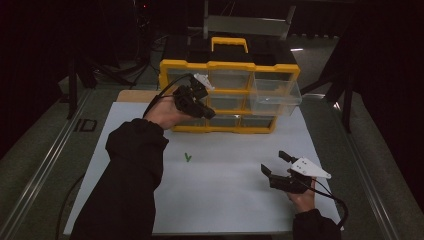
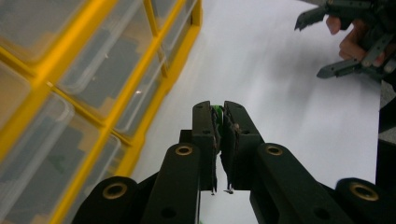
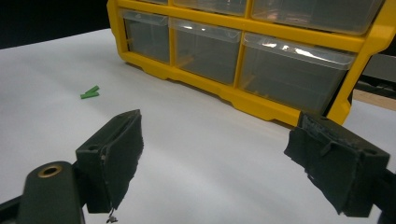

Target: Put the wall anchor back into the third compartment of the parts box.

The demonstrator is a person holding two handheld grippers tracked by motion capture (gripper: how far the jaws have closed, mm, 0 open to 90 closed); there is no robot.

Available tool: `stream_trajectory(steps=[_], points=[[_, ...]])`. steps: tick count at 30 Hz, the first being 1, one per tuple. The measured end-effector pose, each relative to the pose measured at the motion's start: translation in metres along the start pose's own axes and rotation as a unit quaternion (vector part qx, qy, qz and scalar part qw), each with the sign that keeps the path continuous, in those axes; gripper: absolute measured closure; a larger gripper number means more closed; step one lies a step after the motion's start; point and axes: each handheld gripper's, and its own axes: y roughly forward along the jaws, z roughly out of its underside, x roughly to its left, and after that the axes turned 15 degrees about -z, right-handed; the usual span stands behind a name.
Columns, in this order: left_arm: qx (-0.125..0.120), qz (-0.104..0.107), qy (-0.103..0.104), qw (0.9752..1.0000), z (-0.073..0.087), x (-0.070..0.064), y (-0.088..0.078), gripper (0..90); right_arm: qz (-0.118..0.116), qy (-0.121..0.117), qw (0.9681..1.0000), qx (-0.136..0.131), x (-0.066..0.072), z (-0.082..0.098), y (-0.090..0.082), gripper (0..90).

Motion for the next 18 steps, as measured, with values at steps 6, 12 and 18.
stream_trajectory(steps=[6,12,18], points=[[-0.004,0.001,0.007,1.0,-0.013,0.005,-0.005,84.9,-0.001,0.0,1.0,0.0,0.0,0.0,0.0,16.0],[-0.002,0.003,0.012,0.9999,-0.024,0.009,-0.009,84.9,0.0,0.002,1.0,-0.002,-0.001,0.0,0.0,16.0],[-0.001,0.001,0.021,0.9998,-0.035,0.011,-0.009,84.9,-0.002,0.003,1.0,-0.001,-0.001,0.001,0.0,16.0]])
